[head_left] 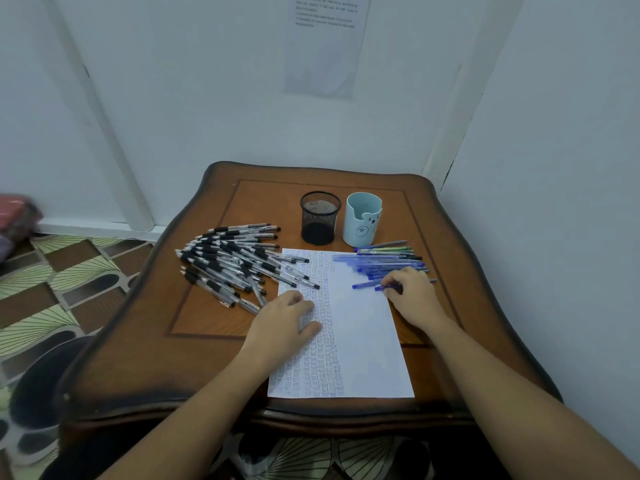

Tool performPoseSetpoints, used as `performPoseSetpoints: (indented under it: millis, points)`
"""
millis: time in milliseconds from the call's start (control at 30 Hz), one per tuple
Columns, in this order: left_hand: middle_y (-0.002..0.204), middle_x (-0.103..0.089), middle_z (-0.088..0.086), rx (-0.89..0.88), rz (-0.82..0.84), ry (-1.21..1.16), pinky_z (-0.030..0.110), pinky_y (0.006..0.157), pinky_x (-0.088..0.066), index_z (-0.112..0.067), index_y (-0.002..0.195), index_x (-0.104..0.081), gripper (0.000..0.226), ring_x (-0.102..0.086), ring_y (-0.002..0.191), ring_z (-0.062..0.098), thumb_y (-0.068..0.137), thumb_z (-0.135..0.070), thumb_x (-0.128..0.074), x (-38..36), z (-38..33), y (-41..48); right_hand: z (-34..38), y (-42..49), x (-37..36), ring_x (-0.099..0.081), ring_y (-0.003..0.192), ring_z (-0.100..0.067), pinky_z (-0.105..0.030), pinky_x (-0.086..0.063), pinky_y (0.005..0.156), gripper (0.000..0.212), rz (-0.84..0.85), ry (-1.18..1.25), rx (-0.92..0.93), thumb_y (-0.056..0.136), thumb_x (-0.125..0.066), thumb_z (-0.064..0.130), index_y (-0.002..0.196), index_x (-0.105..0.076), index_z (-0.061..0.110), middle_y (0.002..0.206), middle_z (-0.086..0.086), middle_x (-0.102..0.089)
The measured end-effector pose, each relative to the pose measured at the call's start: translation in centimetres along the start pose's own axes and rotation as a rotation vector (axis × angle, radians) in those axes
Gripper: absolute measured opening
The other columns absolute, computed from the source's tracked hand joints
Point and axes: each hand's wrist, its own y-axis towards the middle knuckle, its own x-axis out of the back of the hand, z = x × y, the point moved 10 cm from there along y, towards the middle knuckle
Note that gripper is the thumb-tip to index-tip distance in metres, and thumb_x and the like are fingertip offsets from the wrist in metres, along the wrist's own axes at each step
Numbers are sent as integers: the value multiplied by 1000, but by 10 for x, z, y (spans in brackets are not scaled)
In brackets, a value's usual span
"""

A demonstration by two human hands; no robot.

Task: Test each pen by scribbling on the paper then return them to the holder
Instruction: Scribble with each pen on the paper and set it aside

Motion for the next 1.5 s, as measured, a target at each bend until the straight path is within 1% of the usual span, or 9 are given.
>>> performPoseSetpoints:
  millis: [300,633,833,900,1033,1200,1300,1400,1500]
  points:
    - [139,-48,-6,-37,33,56,32,96,-44,-29,130,-54,51,-53,118,14,90,-60,-48,-10,-7,3,-4,23,0,-50,108,-24,-37,-42,90,12,-46,-21,-3,96,-63,18,102,-73,20,110,-4,-63]
    - [149,-40,-6,-33,1,118,35,112,-27,-36,137,-48,55,-37,135,13,91,-65,-41,-5,-15,-7,0,38,1,-54,105,-25,-41,-48,90,11,-51,-42,-10,96,-63,19,102,-73,21,108,-4,-65]
    - [146,-42,-6,4,11,115,35,111,-27,-37,137,-47,81,-37,134,12,74,-78,-17,-7,-7,-10,-1,28,0,-50,111,-26,-39,-42,92,15,-39,-62,8,98,-60,19,105,-72,20,117,-5,-65]
    - [143,-43,-5,10,9,92,34,111,-27,-34,137,-49,79,-38,132,14,76,-77,-23,-7,-9,-11,1,23,-2,-47,112,-24,-36,-38,89,16,-18,-81,32,100,-57,21,105,-71,23,118,-2,-64]
    - [131,-44,-5,5,-12,56,28,105,-29,-25,138,-47,70,-40,124,13,85,-70,-43,-9,-16,-12,10,10,-3,-43,111,-19,-32,-26,84,20,13,-227,85,105,-45,30,114,-62,29,116,3,-58]
    - [120,-44,-3,-24,-32,45,27,98,-32,-21,132,-51,69,-41,114,14,85,-71,-43,-14,-26,-18,24,1,-4,-54,98,-22,-34,-43,82,28,60,-134,175,106,-42,25,131,-54,25,106,-2,-50]
    - [110,-52,-1,-43,-93,41,31,88,-40,-20,118,-63,60,-52,102,16,86,-64,-39,-10,-30,-22,28,-4,-4,-56,98,-22,-33,-51,81,34,95,-78,168,107,-40,22,138,-52,27,113,-3,-52]
    - [92,-55,-3,-108,-200,33,34,72,-47,-21,95,-69,38,-55,79,17,91,-47,-41,-7,-33,-26,33,-8,4,-56,97,-19,-32,-46,80,26,66,66,171,106,-43,22,126,-60,24,110,-4,-59]
    - [91,-56,-3,-151,-215,26,38,67,-49,-22,95,-68,31,-50,74,17,88,-42,-46,-10,-33,-28,39,-13,11,-50,78,-3,-29,-36,68,11,53,158,187,102,-53,25,106,-62,21,89,6,-58]
